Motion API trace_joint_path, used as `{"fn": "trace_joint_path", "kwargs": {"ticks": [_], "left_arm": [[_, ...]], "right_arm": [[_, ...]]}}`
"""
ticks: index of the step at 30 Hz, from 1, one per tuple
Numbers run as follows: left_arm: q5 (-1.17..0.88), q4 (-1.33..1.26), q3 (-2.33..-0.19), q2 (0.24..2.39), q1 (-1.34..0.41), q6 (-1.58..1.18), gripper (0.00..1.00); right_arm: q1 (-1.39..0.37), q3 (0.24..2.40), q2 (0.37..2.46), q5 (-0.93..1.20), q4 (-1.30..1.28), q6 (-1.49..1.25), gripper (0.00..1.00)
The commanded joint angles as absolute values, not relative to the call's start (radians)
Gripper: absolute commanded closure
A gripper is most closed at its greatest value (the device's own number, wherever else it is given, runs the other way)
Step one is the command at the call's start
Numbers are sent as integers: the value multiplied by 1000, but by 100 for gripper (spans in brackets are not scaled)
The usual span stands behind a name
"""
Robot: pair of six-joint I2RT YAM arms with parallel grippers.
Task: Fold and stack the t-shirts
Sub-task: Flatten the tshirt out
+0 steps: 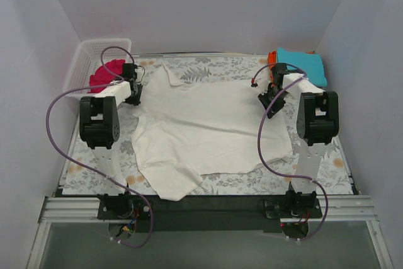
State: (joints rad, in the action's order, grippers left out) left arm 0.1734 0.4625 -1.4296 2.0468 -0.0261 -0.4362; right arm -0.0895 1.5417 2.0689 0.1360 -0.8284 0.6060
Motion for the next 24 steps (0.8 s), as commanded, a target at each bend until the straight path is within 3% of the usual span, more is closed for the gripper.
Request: {"fn": "trace_joint_path", "kwargs": {"ticks": [1, 10, 19, 24], "left_arm": [[239, 459, -1511, 2066, -28, -383, 77], [175, 531, -1716, 2131, -28, -403, 69], [-221, 503, -1700, 1997, -49, -586, 62], [-264, 496, -1778, 2080, -120, -698, 58]], "right_arm": [[-97, 1563, 2036, 155, -816, 611, 81], [-101, 1621, 1993, 213, -816, 584, 81], [-94, 1787, 2003, 276, -765, 479, 83], [-94, 1847, 2086, 229, -759, 448, 88]]}}
